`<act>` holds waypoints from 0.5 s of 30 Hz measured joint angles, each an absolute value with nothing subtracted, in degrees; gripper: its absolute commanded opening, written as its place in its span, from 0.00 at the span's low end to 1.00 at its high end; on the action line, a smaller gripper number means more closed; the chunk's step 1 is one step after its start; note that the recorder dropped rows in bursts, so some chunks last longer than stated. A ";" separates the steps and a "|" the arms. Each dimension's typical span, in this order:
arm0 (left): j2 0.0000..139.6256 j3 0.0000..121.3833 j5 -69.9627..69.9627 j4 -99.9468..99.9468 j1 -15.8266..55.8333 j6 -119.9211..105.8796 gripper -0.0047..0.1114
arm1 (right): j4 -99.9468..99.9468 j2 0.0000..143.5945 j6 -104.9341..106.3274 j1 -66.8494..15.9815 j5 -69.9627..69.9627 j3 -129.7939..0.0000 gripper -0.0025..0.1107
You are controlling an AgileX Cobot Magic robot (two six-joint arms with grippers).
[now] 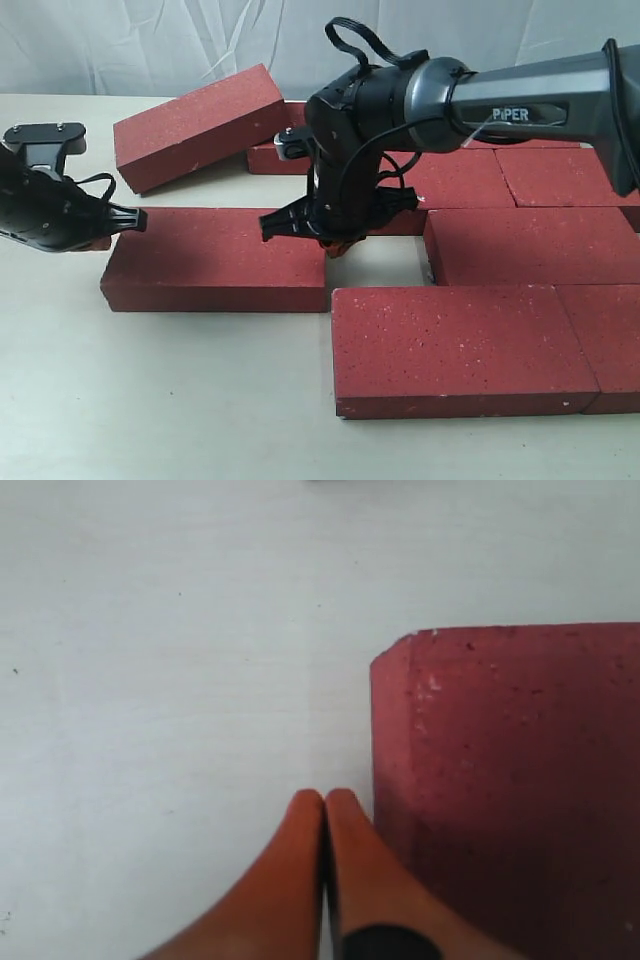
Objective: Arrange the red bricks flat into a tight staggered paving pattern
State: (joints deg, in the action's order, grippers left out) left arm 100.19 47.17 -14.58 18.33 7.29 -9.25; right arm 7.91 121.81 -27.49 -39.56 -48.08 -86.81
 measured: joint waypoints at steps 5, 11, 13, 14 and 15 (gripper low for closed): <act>102.27 47.30 -14.58 18.24 7.16 -9.25 0.04 | 2.73 121.81 -24.92 -39.56 -47.43 -86.81 0.02; 104.01 47.38 -14.55 19.20 6.90 -9.25 0.04 | 1.99 121.81 -24.45 -39.56 -48.58 -86.81 0.02; 104.01 47.38 -14.55 19.51 6.90 -9.25 0.04 | 1.99 121.81 -24.37 -39.56 -49.17 -86.81 0.02; 104.01 47.38 -14.66 19.61 6.90 -9.25 0.04 | 1.87 121.81 -24.37 -39.56 -49.46 -86.81 0.02; 104.01 47.38 -14.78 19.64 6.90 -9.25 0.04 | 1.87 121.81 -24.37 -39.56 -49.74 -86.81 0.02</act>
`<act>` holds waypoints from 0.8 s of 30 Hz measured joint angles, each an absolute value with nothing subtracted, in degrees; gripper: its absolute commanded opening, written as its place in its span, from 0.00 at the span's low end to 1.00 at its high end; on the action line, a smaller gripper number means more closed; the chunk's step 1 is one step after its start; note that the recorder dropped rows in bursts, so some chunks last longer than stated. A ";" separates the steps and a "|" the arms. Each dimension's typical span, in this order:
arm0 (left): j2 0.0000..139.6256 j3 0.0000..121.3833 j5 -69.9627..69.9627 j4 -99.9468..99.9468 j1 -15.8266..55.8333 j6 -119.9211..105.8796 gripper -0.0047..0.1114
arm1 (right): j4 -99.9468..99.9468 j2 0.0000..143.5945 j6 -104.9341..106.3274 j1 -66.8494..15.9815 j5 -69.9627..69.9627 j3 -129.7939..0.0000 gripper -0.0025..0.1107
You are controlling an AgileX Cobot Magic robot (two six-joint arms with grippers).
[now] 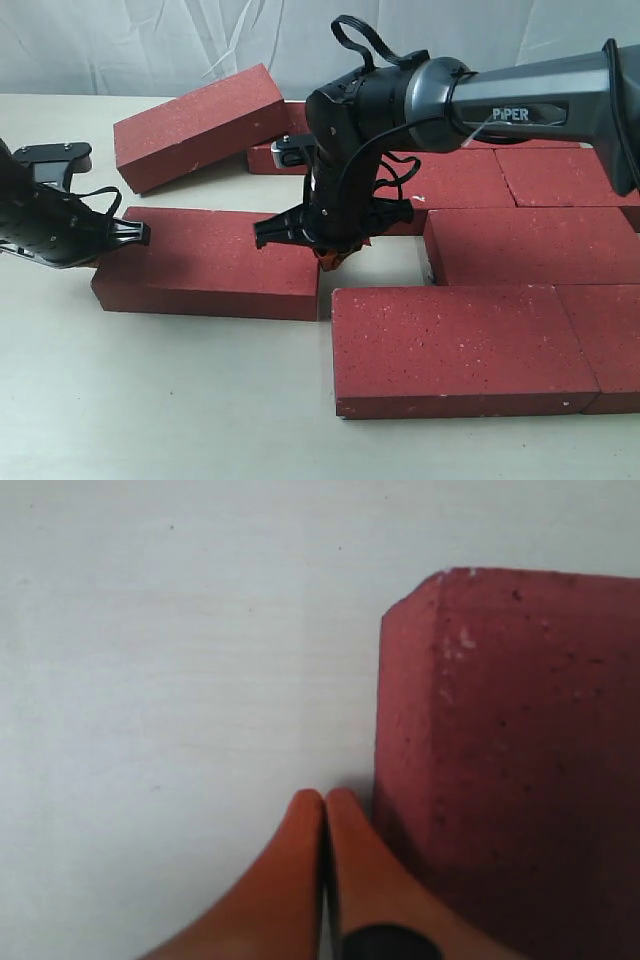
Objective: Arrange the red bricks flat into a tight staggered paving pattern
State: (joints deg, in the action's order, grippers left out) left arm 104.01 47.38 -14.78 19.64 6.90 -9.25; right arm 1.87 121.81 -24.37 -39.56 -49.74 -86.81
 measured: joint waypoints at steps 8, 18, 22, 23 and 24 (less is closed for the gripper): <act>104.01 47.38 -15.93 21.68 6.90 -9.25 0.04 | 3.57 121.81 -25.01 -39.56 -50.49 -86.81 0.02; 104.01 47.38 -16.86 22.77 6.90 -9.50 0.04 | 6.84 121.81 -27.45 -39.56 -50.69 -86.81 0.02; 104.01 47.38 -16.86 23.03 6.90 -10.33 0.04 | 6.27 121.81 -27.78 -39.56 -50.83 -86.81 0.02; 104.01 47.38 -16.86 23.34 6.90 -10.60 0.04 | 5.47 121.81 -27.37 -39.56 -50.83 -86.81 0.02; 104.01 47.38 -16.86 23.72 6.90 -10.79 0.04 | 4.83 121.81 -26.85 -39.56 -50.83 -86.81 0.02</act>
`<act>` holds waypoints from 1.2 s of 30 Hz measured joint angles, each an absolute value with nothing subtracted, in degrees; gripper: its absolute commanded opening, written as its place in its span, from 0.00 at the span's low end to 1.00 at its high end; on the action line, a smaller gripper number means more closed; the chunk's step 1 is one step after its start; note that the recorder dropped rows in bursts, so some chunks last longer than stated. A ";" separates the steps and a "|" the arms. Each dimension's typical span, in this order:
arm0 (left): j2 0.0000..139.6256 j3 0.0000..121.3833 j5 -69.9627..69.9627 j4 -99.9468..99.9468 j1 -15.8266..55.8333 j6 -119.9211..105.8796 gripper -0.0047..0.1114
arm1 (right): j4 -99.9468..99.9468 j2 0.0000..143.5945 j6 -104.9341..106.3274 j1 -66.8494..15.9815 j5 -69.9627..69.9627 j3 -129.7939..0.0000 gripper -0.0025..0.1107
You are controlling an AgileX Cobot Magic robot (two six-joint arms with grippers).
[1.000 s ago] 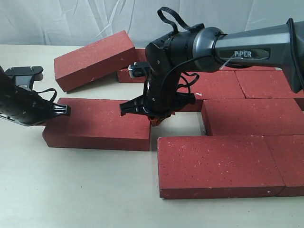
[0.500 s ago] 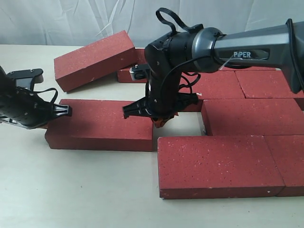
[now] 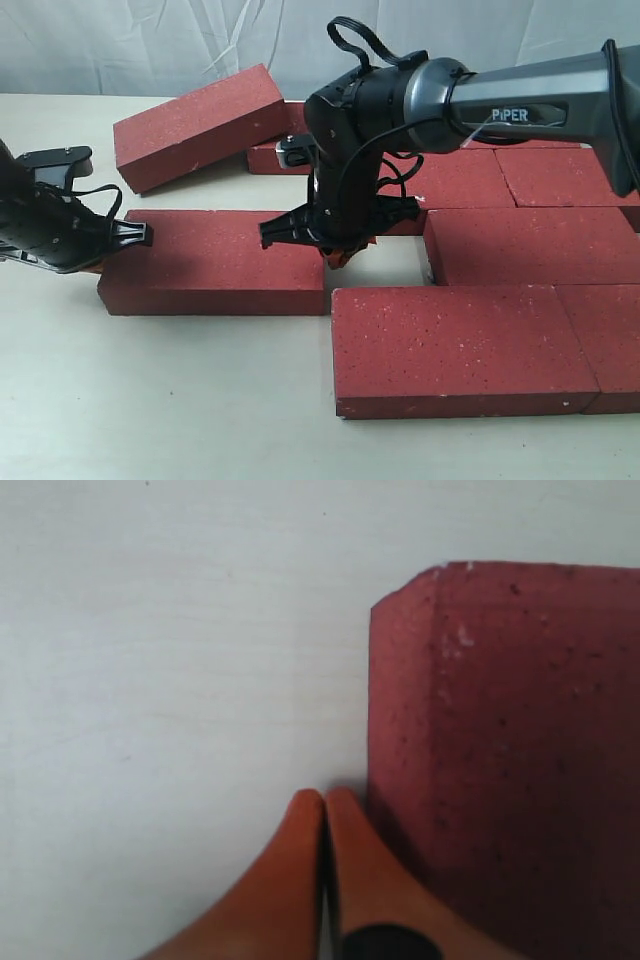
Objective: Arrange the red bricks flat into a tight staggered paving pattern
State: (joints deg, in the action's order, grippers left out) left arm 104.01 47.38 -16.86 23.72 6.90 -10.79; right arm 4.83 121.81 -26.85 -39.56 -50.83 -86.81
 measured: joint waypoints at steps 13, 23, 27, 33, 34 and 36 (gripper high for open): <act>104.09 47.38 -16.73 24.23 9.07 -12.50 0.04 | 4.73 121.81 -25.99 -40.02 -51.70 -86.81 0.02; 104.09 47.38 -15.85 24.23 12.60 -13.38 0.04 | 7.76 121.81 -26.84 -39.58 -54.29 -86.81 0.02; 104.09 47.38 -15.85 24.98 12.94 -13.62 0.04 | 9.96 121.81 -28.36 -39.58 -55.03 -86.81 0.02; 104.09 47.38 -15.85 25.74 13.50 -13.73 0.04 | 18.60 120.85 -34.82 -39.91 -57.69 -86.81 0.02; 104.09 47.38 -15.85 25.74 13.55 -13.73 0.04 | 19.65 120.39 -35.24 -39.91 -58.03 -86.81 0.02; 104.09 47.38 -15.85 25.16 13.55 -13.73 0.04 | 21.58 118.96 -35.88 -39.91 -59.15 -86.81 0.02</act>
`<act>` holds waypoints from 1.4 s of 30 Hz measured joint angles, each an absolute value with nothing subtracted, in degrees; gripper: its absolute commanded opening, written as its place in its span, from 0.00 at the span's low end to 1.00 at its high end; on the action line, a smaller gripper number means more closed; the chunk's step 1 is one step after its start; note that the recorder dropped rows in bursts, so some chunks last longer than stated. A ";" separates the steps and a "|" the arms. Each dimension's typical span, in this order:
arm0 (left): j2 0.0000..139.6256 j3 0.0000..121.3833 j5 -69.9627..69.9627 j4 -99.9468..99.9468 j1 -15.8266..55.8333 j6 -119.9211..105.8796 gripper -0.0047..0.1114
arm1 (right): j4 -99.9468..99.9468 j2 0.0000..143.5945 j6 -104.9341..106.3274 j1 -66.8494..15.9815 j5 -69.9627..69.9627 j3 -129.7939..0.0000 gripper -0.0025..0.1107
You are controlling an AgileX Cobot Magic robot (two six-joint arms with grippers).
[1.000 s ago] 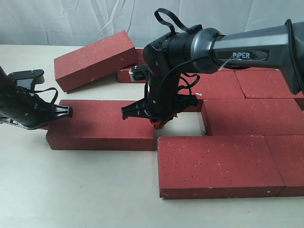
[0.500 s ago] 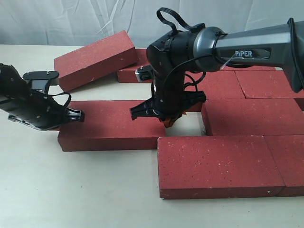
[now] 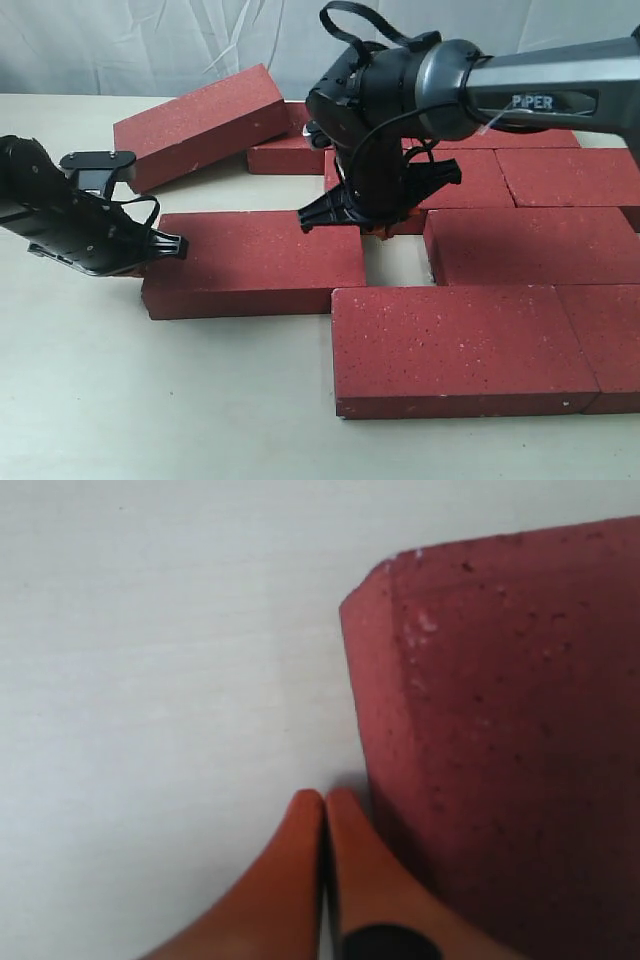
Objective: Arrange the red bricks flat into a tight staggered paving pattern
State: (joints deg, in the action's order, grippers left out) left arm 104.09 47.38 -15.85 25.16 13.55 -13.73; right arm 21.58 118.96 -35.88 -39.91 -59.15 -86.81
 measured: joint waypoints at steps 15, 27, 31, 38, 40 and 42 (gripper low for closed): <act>104.09 50.10 -18.71 23.68 14.23 -13.83 0.04 | 13.89 110.78 -29.60 -33.49 -59.88 -86.81 0.02; 104.09 50.56 -17.49 27.12 19.56 -17.56 0.04 | 8.72 107.76 -25.90 -28.56 -59.75 -86.81 0.02; 104.09 50.56 -13.79 31.03 22.98 -21.19 0.04 | 7.11 107.76 -23.55 -28.33 -59.87 -86.81 0.02; 104.09 50.56 -11.20 34.08 26.51 -21.64 0.04 | 4.10 107.76 -20.94 -28.33 -58.44 -86.81 0.02; 104.09 50.56 -10.10 34.32 27.68 -21.64 0.04 | 3.98 107.76 -20.68 -28.33 -58.17 -86.81 0.02; 104.09 50.56 -9.42 34.68 28.21 -21.67 0.04 | 3.88 107.76 -20.57 -28.33 -57.76 -86.81 0.02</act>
